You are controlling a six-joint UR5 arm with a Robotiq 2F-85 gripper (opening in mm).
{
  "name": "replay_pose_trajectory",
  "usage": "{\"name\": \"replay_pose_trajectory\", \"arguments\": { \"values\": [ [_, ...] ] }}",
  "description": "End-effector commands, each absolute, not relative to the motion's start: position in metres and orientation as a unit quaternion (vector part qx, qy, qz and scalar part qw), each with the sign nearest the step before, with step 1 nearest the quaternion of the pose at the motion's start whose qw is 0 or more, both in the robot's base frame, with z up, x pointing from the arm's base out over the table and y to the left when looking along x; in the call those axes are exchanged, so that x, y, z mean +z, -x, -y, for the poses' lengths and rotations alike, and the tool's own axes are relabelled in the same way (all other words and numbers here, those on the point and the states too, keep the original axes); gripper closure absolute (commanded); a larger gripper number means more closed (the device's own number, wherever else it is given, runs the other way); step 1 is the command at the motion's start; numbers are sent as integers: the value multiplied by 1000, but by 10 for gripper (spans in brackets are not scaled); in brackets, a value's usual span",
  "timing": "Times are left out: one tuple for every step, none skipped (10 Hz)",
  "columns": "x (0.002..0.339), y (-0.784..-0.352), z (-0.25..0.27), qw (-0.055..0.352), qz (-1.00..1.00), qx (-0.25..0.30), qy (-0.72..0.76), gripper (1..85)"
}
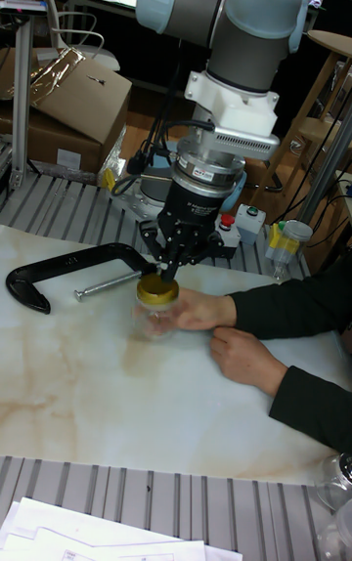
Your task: Unscrew the lid from the jar
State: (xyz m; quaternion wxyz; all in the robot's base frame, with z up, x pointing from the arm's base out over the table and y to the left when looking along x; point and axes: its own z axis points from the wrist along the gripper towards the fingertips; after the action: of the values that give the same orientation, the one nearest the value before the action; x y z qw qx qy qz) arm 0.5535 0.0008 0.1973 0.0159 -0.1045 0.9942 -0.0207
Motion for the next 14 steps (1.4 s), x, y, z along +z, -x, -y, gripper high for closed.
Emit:
{"name": "replay_pose_trajectory", "arguments": {
  "values": [
    [203, -551, -3, 17, -990, -15, 142, 847],
    [204, -544, 4, 5, -987, -25, 156, 847],
    [205, -538, 7, -8, -985, -30, 171, 827],
    [206, -536, 3, -4, -981, -19, 191, 683],
    [204, -534, 4, 1, -973, -11, 232, 430],
    [202, -534, 1, 9, -968, 2, 252, 227],
    [202, -542, -3, 26, -965, 6, 262, 113],
    [201, -546, -6, 33, -964, 9, 265, 80],
    [200, -544, -8, 30, -963, 13, 268, 73],
    [198, -541, -8, 21, -960, 17, 277, 57],
    [195, -541, -7, 18, -959, 19, 282, 33],
    [192, -543, -7, 18, -959, 20, 283, 27],
    [190, -544, -9, 18, -960, 24, 278, 27],
    [188, -545, -11, 19, -962, 28, 272, 27]
  ]
}}
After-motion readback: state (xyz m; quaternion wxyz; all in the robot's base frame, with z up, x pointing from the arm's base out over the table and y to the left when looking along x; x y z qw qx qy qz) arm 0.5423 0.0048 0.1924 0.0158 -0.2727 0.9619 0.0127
